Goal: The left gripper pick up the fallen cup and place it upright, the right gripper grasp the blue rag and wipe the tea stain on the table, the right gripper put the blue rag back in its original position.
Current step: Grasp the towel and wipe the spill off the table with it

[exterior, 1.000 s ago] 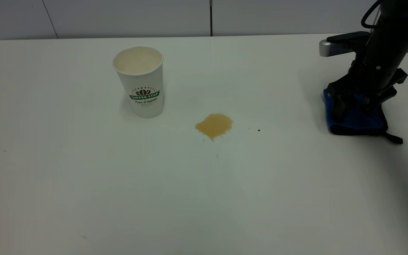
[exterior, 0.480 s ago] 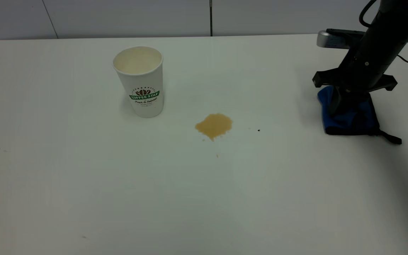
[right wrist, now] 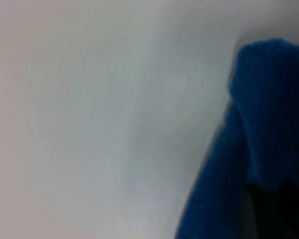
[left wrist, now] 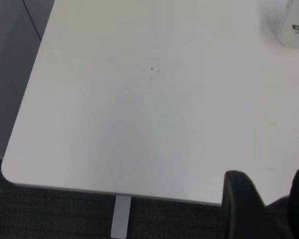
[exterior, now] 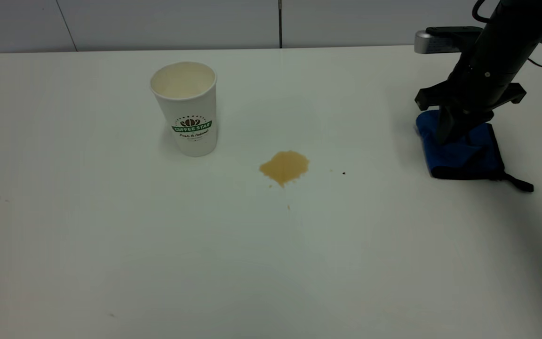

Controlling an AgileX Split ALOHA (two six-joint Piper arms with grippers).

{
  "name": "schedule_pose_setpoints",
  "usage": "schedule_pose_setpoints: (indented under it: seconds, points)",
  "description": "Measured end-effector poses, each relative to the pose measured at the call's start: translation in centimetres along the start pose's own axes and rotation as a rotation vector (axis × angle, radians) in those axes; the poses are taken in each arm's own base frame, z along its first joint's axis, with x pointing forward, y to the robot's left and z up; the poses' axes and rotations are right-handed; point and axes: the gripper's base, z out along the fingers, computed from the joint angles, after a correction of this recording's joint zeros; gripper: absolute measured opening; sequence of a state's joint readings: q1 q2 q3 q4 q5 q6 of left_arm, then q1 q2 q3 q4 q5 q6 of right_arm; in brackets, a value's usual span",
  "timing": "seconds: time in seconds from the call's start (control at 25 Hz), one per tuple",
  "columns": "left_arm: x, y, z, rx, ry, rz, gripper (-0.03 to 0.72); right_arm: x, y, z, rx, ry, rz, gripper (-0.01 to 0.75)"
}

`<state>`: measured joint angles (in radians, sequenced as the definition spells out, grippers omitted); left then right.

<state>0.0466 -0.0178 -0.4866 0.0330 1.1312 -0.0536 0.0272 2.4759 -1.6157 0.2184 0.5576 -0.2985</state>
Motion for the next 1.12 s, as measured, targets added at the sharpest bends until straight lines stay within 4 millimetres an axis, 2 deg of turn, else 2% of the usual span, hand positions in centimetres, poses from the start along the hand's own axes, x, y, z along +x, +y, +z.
schedule_pose_setpoints:
  seconds: [0.12,0.36,0.44,0.56,0.72,1.12]
  points:
    - [0.0,0.0,0.0,0.000,0.000,0.000,0.265,0.2,-0.4,0.0,0.047,0.020,-0.014,0.233]
    - [0.0,0.0,0.0,0.000,0.000,0.000,0.265,0.3,-1.0,-0.1,0.111,0.036,-0.028,0.607]
    - [0.0,0.0,0.0,0.000,0.000,0.000,0.265,0.2,-0.7,-0.2,0.115,0.029,-0.043,0.695]
    - [0.0,0.0,0.0,0.000,0.000,0.000,0.265,-0.2,0.3,-0.3,0.118,0.014,-0.079,0.725]
    - [0.0,0.0,0.0,0.000,0.000,0.000,0.265,-0.3,1.2,-0.1,0.118,0.002,-0.111,0.729]
    - [0.0,0.0,0.0,0.000,0.000,0.000,0.265,0.3,-0.6,1.0,0.130,0.009,-0.083,0.729]
